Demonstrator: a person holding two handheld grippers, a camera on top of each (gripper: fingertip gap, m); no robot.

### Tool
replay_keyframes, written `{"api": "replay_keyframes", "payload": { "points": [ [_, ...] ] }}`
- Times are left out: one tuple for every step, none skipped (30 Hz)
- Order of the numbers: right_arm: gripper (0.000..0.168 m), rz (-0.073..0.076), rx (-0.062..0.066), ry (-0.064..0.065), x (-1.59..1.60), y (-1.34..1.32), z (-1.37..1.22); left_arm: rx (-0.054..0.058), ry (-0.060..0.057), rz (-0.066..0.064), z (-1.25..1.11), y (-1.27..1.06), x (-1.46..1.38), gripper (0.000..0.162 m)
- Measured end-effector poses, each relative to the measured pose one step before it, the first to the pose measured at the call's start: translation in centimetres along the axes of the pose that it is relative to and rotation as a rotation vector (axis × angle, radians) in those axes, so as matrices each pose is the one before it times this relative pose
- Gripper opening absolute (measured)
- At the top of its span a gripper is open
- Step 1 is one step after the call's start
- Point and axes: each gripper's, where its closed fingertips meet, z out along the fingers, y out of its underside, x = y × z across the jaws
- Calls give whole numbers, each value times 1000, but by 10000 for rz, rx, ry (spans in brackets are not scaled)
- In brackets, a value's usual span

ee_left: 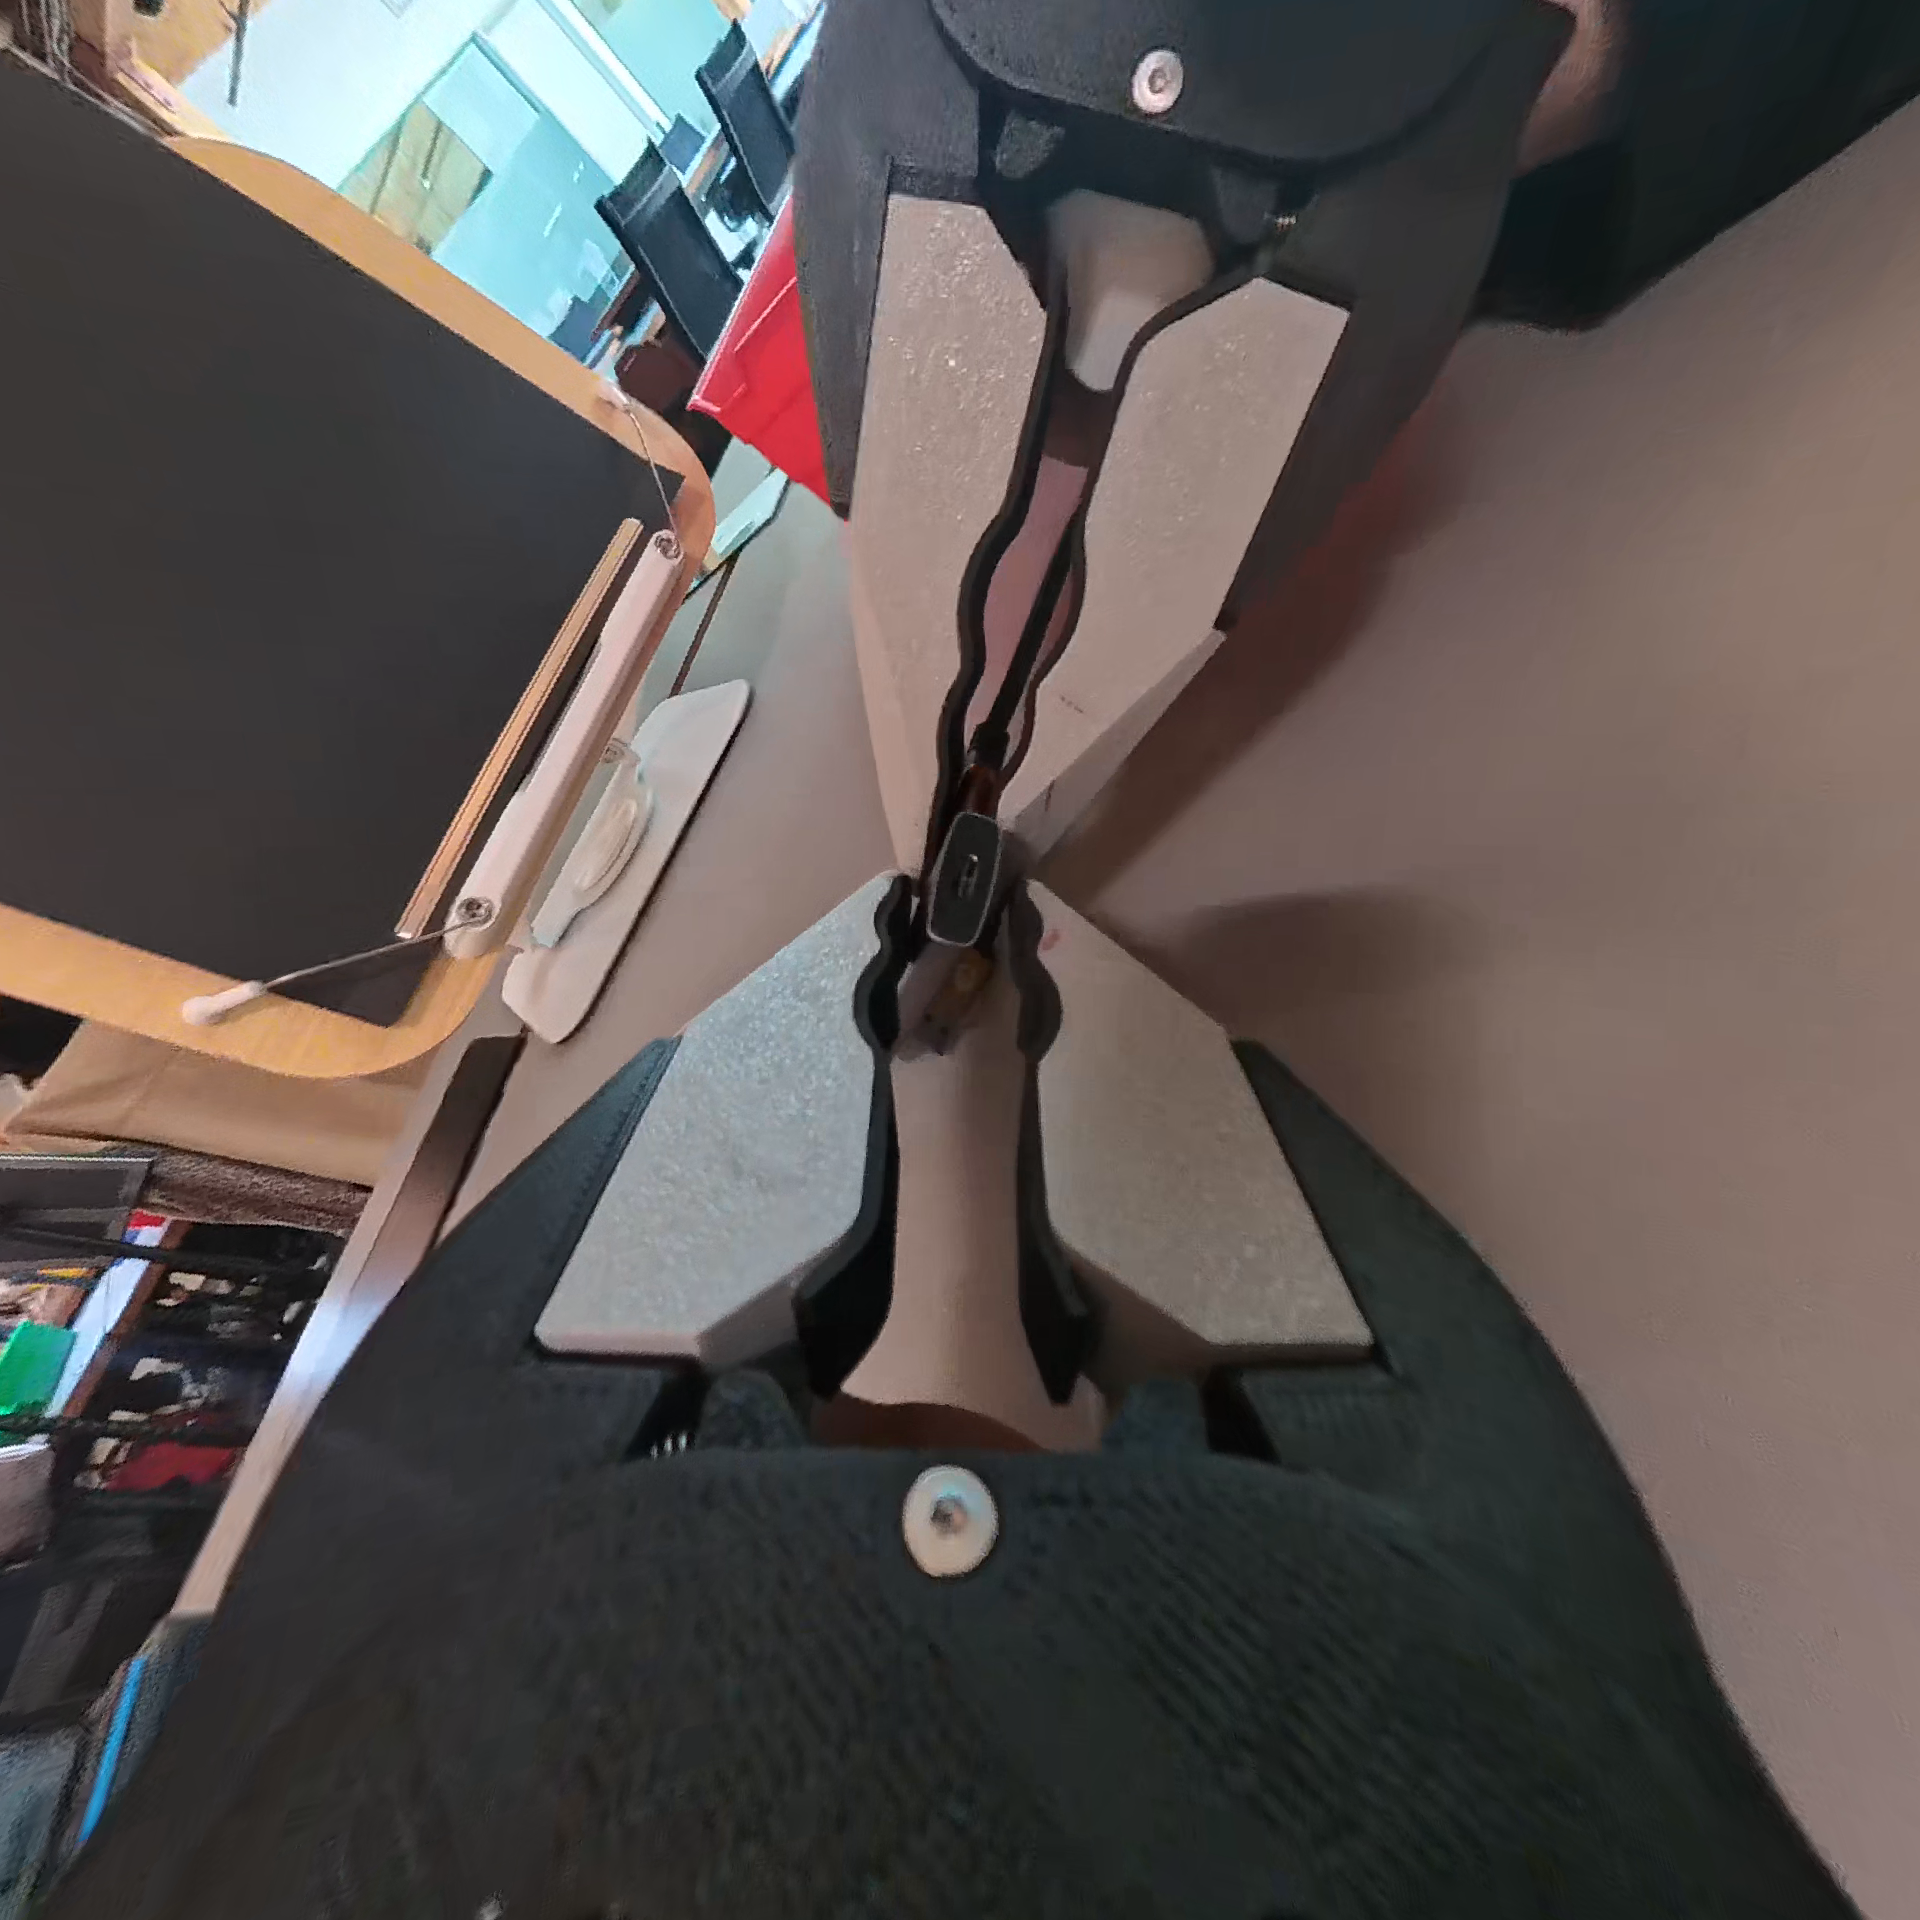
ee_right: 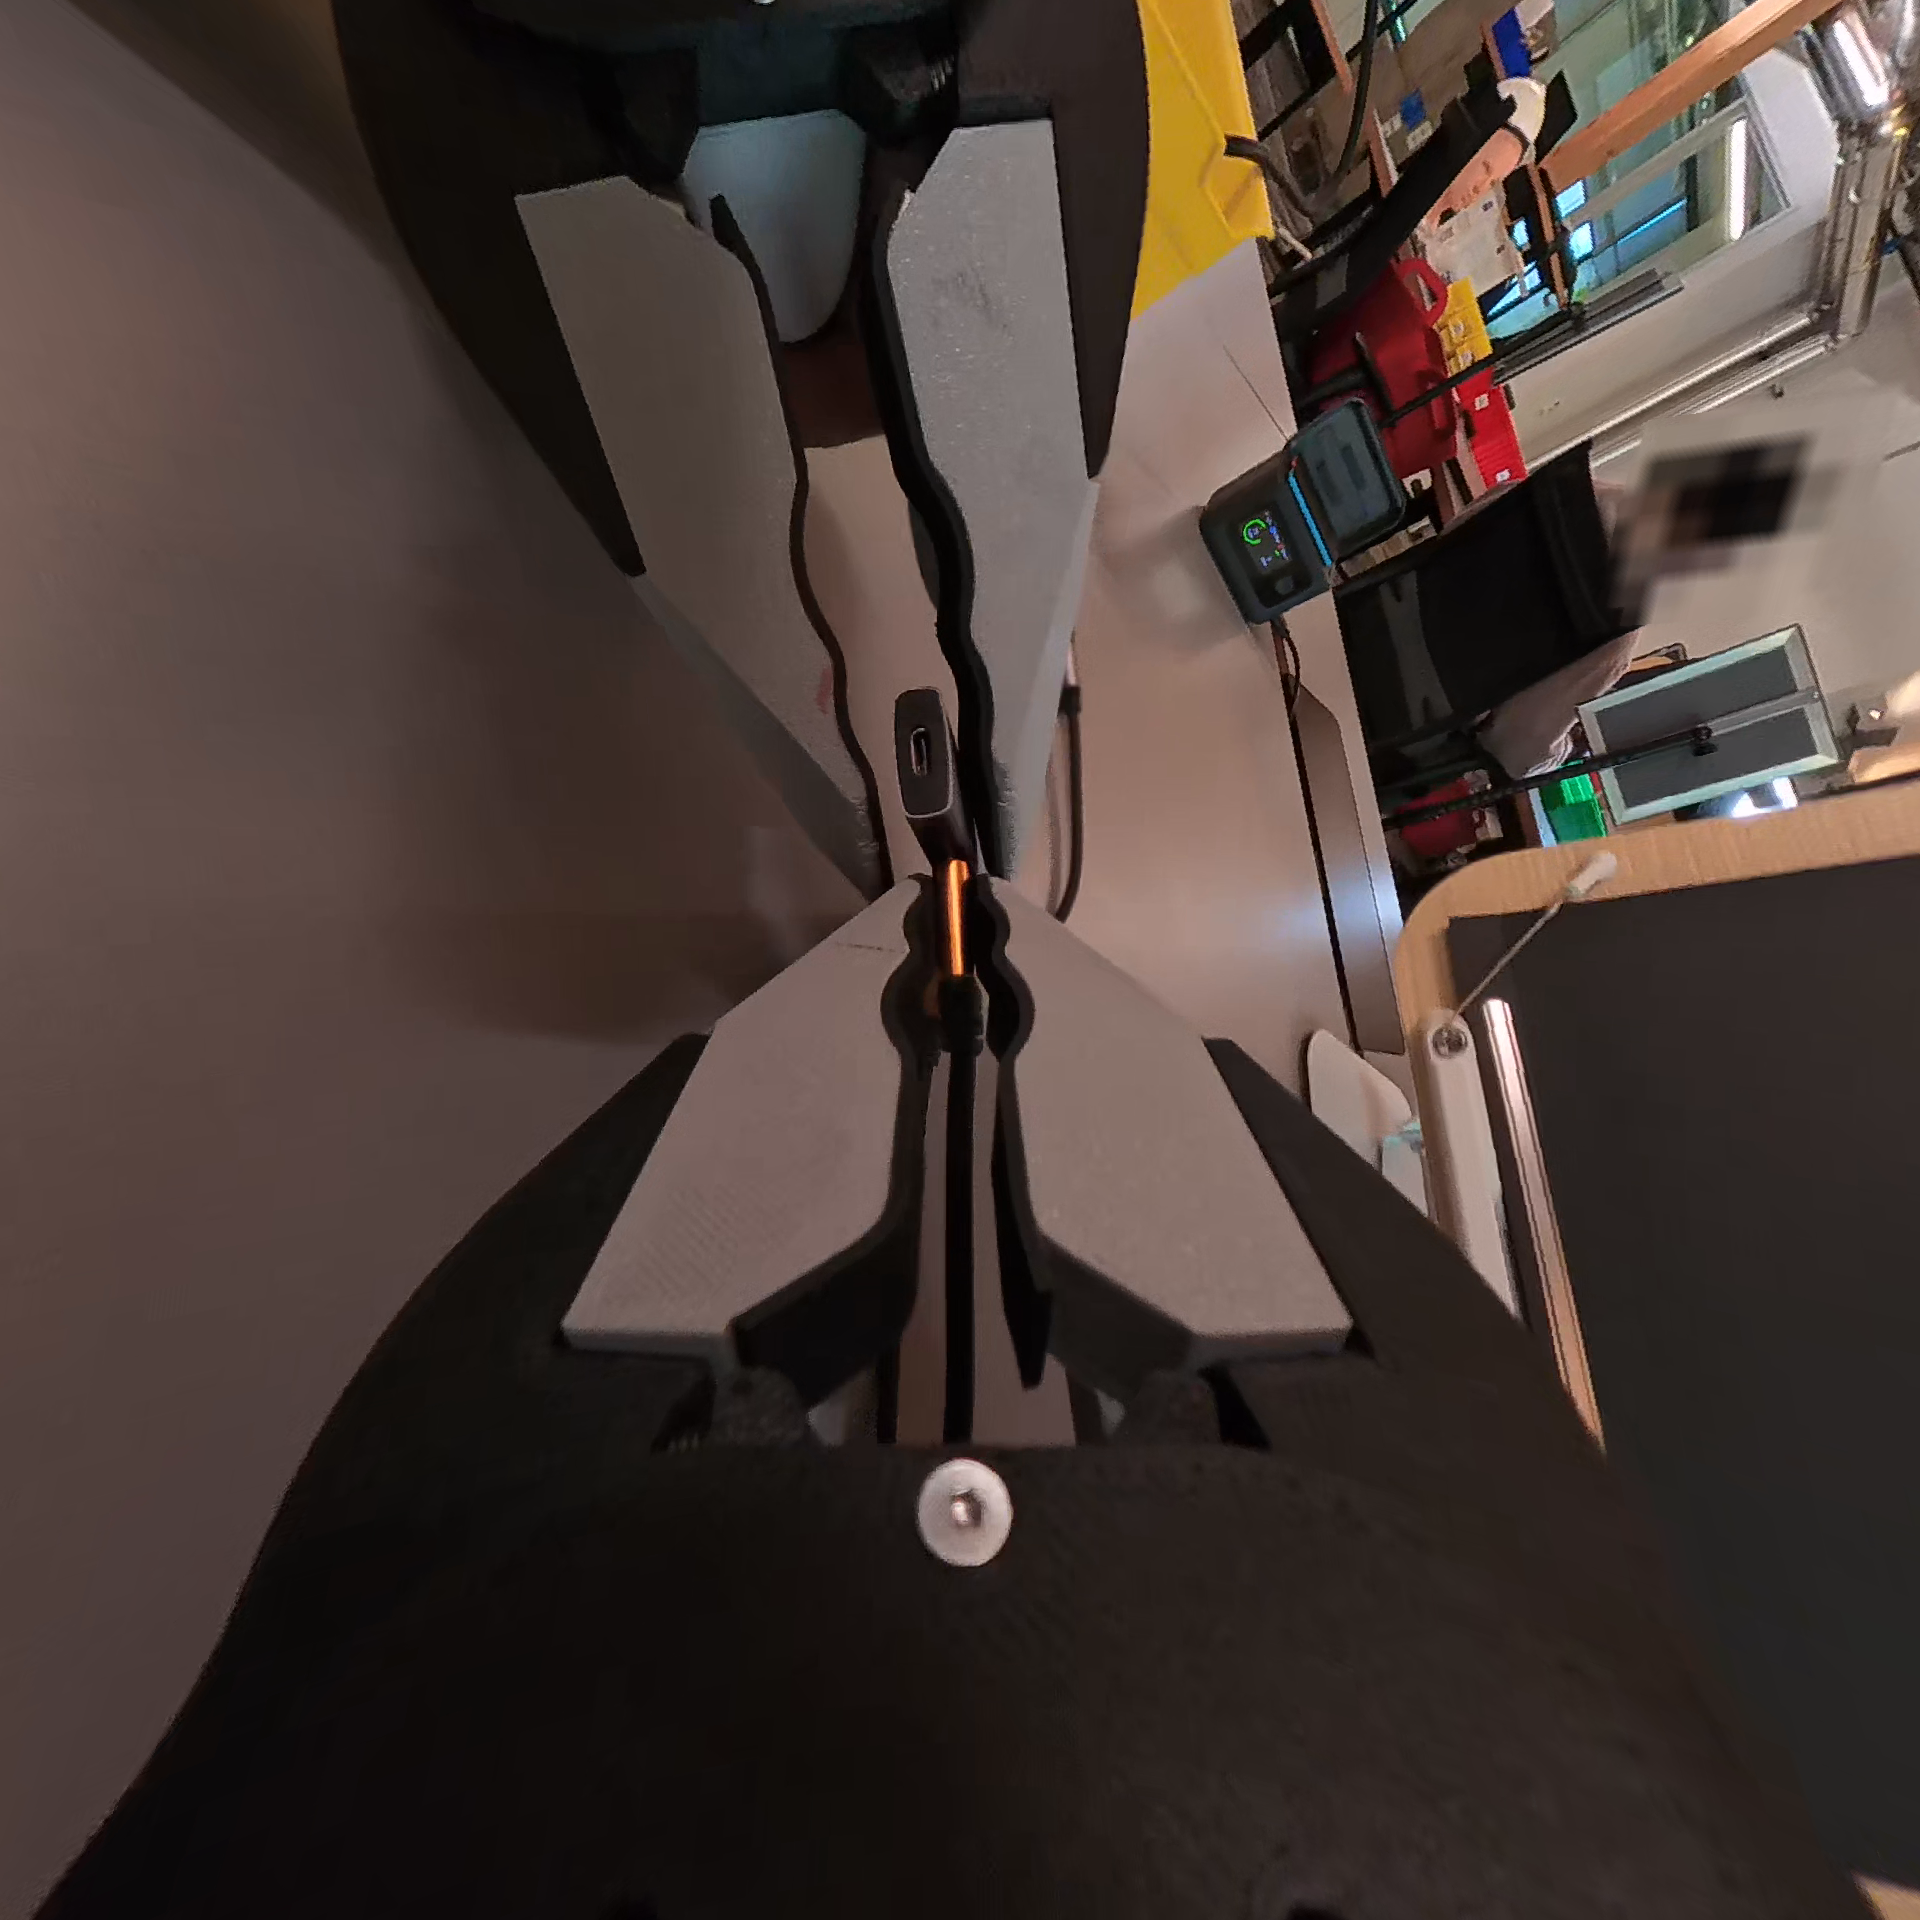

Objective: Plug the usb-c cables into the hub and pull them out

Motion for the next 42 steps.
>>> {"api": "replay_keyframes", "payload": {
  "points": [
    [3, -257, 67, -46, -40, -89, 360, -145, -100, 113, -200, 346, -130, 15],
    [3, -261, 45, -25, 17, 19, 428, -201, -127, 105, -119, 461, -150, 14],
    [3, -4, -21, -36, 68, 70, 467, -240, -149, 168, -61, 539, -186, 13],
    [4, 301, -163, -28, 146, 84, 440, -199, -137, 58, 28, 492, -222, 12],
    [4, 416, -243, -15, 183, 30, 333, -132, -55, -106, 34, 385, -240, 12],
    [5, 340, -202, 34, 230, -49, 203, -33, -29, -167, 10, 233, -265, 12],
    [5, 275, -167, 64, 193, -72, 109, 26, -30, -172, -37, 117, -257, 12],
    [5, 239, -107, 76, 118, -83, 62, 47, -43, -176, -46, 47, -201, 12],
    [5, 110, -88, 16, -45, -22, 86, 25, 3, -134, -51, 68, -92, 12],
    [5, -124, -90, -27, -192, 55, 124, -17, 72, -117, -34, 142, 55, 12],
    [5, -228, -81, -21, -233, 123, 148, -55, 101, -63, -4, 208, 151, 12],
    [4, -148, -93, -25, -204, 139, 95, -74, 58, 19, 64, 208, 161, 13],
    [4, -81, -15, 19, -56, 75, 21, -54, 43, 15, 84, 102, 144, 13],
    [4, -119, 83, 56, 84, -13, -42, -14, -38, 17, 40, 0, -24, 13],
    [4, -267, 150, 87, 138, -70, -50, 49, -30, -54, 8, -72, -95, 13],
    [3, -489, 191, 108, 130, -89, -33, 50, -18, -65, -11, -71, -125, 13],
    [3, -576, 220, 91, 110, -106, -83, 52, -21, -19, -24, -67, -100, 13],
    [3, -381, 212, 41, 140, -131, -148, 47, -35, 43, -59, -120, -82, 12],
    [3, -87, 150, -9, 155, -121, -208, 5, -90, 139, -72, -176, -113, 12],
    [3, -20, 111, 21, 167, -95, -248, -42, -189, 268, -74, -199, -170, 10],
    [3, -161, 25, 38, 40, 34, -205, -64, -227, 371, -6, -179, -139, 8],
    [3, -251, -50, 25, -68, 161, -150, -139, -125, 352, 83, -74, 31, 8],
    [3, -165, -54, -25, -114, 219, -106, -119, -56, 259, 145, -46, 118, 8],
    [3, -2, 27, -26, -38, 150, -88, -35, 10, 53, 160, -51, 115, 8],
    [3, 62, 42, -25, 18, 111, -54, -3, -45, 40, 98, -62, -27, 8],
    [3, 41, -19, -22, 48, 109, -43, -46, -54, 48, 83, -28, -33, 8],
    [4, -1, -45, -9, 30, 101, -7, -20, -71, 10, 84, -28, -50, 8],
    [4, -1, -31, -16, -7, 62, 13, -20, -36, 9, 50, 22, -11, 8],
    [4, 11, -7, -21, -17, 9, 10, 0, -3, -27, 25, 26, 11, 9],
    [4, -1, -13, -9, -11, -4, 11, 20, 7, -36, -22, 10, -6, 8],
    [4, -35, -30, -7, -19, 10, -10, 12, 10, -26, -7, 19, 11, 9],
    [4, -43, -30, -7, -32, 10, -25, -4, -4, 32, -12, -3, 22, 9],
    [4, -33, -18, -1, -20, -4, -45, 1, 7, 28, -12, -16, 32, 9],
    [4, -21, -8, -12, -20, -15, -64, 38, 5, -15, -23, -58, 28, 9],
    [4, 4, 3, -23, -31, 14, -52, 26, 4, 26, -14, -54, 38, 9],
    [4, 3, 13, -8, 5, -5, -37, 22, 7, 18, -11, -33, 35, 9],
    [4, 5, 12, -1, 29, -4, -53, 20, -16, 14, -8, -49, -22, 9],
    [4, 51, 21, -9, 25, -19, -64, 14, -3, -8, -27, -62, -5, 9],
    [4, 37, 55, -7, 19, -47, -92, 53, -21, -14, -41, -100, -22, 9],
    [4, 7, 44, 0, 12, -30, -82, 46, -10, 8, -48, -102, -1, 9],
    [4, -7, 7, -13, -9, 8, -50, 40, 12, -35, -27, -80, 15, 9],
    [4, -16, -7, -13, -19, 20, -37, 18, 7, 1, -6, -40, 28, 9]
  ]
}}
